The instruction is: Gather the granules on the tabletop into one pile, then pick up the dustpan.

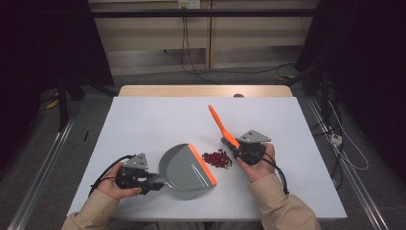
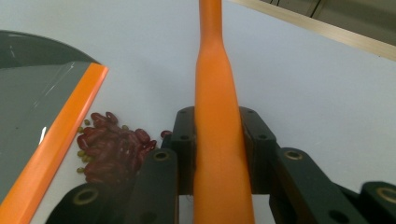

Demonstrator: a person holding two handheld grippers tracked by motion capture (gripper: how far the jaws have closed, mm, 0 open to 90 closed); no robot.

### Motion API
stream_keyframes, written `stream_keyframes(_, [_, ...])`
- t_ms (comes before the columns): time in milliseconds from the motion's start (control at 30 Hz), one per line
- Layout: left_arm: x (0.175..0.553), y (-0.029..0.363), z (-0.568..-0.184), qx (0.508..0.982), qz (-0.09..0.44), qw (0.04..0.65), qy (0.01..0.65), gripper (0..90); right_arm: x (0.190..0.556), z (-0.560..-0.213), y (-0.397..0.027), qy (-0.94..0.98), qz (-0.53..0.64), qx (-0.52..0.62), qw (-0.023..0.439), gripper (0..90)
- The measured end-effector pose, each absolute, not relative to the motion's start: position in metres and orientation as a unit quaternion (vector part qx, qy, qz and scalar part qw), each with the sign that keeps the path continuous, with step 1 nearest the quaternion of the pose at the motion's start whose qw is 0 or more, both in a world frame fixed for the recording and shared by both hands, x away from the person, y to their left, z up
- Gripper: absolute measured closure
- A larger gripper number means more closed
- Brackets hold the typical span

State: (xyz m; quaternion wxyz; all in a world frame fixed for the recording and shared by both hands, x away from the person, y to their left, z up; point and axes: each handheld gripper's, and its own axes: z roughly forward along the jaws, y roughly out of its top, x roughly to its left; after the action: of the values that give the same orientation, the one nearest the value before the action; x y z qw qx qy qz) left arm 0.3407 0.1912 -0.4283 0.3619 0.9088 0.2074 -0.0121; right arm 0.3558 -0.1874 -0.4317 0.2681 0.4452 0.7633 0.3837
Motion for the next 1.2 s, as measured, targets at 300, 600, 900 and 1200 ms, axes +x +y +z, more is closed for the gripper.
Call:
stream_keyframes(300, [0.341,0.192,-0.431,0.908,-0.009,0.361,0.210,62.1,0.349,-0.434,-0.180,0.762,0.389,0.445,0.267,70.8])
stream_keyframes(600, [0.342,0.191,-0.432,0.909,-0.012,0.361,0.209,62.1,0.345,-0.435,-0.175,0.758,0.387,0.447,0.274,70.7])
stream_keyframes(900, [0.343,0.192,-0.430,0.906,-0.010,0.364,0.214,62.2,0.346,-0.435,-0.173,0.750,0.395,0.458,0.268,70.6])
stream_keyframes(1200, [0.343,0.192,-0.430,0.905,-0.013,0.366,0.216,62.2,0.346,-0.435,-0.170,0.749,0.398,0.459,0.264,70.5])
